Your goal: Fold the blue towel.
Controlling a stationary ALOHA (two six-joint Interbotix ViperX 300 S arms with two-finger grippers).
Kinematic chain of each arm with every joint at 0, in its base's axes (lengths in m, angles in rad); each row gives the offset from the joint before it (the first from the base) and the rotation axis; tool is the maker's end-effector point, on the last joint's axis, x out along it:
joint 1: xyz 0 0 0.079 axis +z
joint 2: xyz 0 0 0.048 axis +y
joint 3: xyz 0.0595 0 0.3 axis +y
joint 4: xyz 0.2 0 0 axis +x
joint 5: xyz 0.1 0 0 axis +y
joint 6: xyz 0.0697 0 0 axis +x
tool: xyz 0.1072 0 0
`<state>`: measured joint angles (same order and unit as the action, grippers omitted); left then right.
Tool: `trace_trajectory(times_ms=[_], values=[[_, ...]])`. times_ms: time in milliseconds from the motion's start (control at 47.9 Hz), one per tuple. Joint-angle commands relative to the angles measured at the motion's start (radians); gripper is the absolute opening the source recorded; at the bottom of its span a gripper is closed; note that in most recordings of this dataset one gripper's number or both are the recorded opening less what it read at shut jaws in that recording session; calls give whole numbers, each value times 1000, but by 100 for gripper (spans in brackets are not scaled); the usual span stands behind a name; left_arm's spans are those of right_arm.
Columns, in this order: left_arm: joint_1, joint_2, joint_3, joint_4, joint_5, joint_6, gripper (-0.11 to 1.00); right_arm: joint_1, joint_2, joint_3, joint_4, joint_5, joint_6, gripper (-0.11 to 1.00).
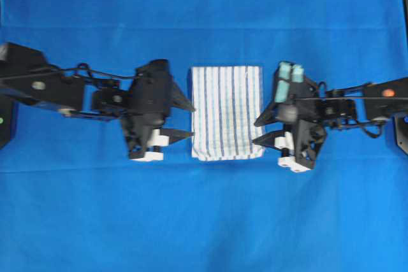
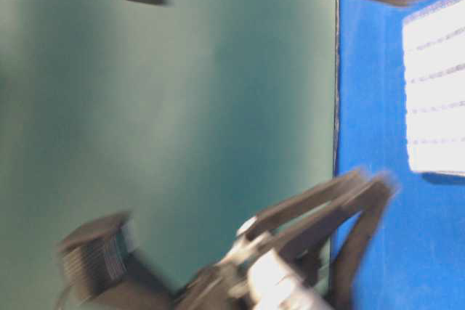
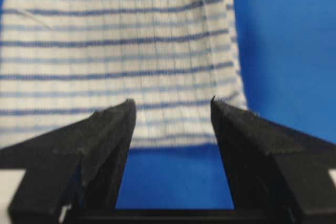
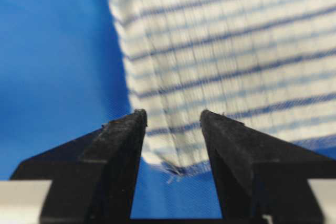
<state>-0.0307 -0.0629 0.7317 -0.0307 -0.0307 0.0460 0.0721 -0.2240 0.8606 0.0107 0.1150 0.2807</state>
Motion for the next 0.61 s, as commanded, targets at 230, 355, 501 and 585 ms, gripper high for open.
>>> trace_trajectory(times_ms=[230, 355, 501, 585], values=[[-3, -334, 144, 3, 37, 25, 52, -12, -321, 57, -81, 49, -2, 52], [0, -472, 215, 3, 29, 26, 52, -23, -439, 100, -120, 54, -2, 52], [5, -646, 301, 3, 20, 28, 52, -34, -578, 152, -181, 69, -2, 52], [5, -738, 337, 6, 20, 34, 52, -48, -643, 186, -202, 81, -2, 52]])
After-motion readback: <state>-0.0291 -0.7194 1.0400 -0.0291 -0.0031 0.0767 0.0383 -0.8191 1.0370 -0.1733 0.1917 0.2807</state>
